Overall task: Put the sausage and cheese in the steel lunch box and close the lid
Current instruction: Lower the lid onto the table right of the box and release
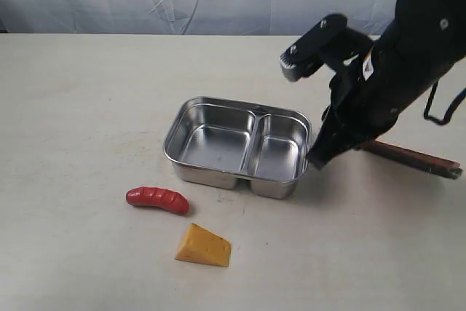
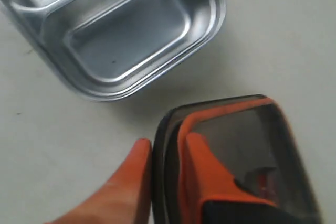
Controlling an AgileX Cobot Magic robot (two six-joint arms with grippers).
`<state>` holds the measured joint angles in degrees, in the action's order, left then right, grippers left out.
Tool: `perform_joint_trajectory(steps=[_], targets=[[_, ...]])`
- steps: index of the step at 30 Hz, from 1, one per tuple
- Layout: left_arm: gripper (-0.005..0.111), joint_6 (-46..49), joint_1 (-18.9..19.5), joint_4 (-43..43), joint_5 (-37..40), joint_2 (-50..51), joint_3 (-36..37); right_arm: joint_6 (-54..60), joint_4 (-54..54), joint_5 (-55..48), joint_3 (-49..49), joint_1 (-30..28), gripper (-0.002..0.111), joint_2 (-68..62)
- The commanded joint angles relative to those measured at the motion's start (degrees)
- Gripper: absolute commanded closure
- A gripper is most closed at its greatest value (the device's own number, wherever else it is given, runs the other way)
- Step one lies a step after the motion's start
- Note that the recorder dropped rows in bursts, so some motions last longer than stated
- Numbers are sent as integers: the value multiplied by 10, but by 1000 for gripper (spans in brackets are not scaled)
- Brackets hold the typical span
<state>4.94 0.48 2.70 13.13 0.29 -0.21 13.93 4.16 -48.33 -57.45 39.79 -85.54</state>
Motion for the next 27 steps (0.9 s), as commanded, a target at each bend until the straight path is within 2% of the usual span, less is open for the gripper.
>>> perform_joint_trajectory(steps=[1,7,14,21,27], targets=[[107,0,-1,-1,-7,-3,2,-11,-87,23,58,37,109,-4],[107,0,-1,-1,-7,-3,2,-11,-156,83,86,67,109,-5],[107,0,-1,-1,-7,-3,2,-11,-190,66,86,71,108,-7],[107,0,-1,-1,-7,-3,2,-11,-202,37,86,71,72,-8],[107,0,-1,-1,-7,-3,2,-9,-207,23,85,71,70,-3]])
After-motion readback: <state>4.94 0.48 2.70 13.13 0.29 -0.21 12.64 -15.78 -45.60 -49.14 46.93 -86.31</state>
